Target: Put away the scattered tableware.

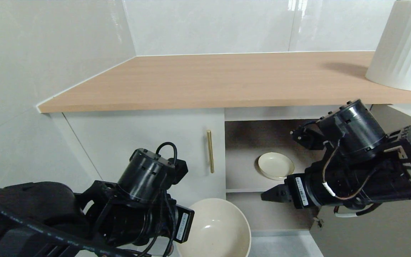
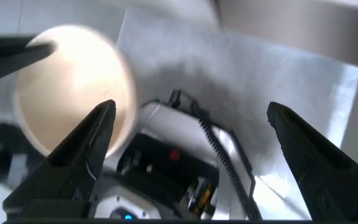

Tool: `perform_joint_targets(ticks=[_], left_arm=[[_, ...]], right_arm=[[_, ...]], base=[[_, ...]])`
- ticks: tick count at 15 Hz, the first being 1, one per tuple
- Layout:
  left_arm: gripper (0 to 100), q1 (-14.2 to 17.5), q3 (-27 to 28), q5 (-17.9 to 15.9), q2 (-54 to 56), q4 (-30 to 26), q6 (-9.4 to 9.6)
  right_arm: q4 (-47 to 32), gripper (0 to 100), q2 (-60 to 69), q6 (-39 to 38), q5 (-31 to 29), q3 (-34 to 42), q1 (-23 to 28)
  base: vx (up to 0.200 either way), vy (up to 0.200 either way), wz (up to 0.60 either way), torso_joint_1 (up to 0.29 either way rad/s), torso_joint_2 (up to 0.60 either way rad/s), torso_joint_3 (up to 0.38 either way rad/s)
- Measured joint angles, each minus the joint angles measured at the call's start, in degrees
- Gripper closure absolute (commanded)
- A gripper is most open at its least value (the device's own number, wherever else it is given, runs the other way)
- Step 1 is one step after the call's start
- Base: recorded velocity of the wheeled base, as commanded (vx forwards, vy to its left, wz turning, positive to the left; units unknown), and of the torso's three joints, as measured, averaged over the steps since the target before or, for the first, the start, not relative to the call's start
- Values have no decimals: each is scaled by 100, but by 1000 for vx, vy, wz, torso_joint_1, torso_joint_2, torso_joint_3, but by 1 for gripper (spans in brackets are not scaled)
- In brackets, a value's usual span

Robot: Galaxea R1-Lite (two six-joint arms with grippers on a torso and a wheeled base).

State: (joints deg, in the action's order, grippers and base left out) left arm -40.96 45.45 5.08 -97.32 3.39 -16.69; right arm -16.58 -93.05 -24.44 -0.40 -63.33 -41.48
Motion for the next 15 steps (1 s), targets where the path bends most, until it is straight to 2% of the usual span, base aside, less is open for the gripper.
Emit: perform_joint_targets(ticks=[6, 12, 13, 15], left_arm=[[100, -77, 0, 63, -65, 11, -24], [100, -230, 2, 161, -17, 11, -90], [100, -252, 6, 189, -15, 13, -94], [100, -291, 6, 202, -17, 11, -96]], right_arm=[[16, 0, -599, -33, 11, 101, -567], [99, 0, -981, -54, 22, 57, -669], [165, 100, -1023, -57, 20, 57, -669], [235, 100, -1111, -84, 22, 57, -741]], base=[[0, 0, 0, 0, 0, 0], [0, 0, 0, 0, 0, 0], [0, 0, 0, 0, 0, 0], [0, 0, 0, 0, 0, 0]])
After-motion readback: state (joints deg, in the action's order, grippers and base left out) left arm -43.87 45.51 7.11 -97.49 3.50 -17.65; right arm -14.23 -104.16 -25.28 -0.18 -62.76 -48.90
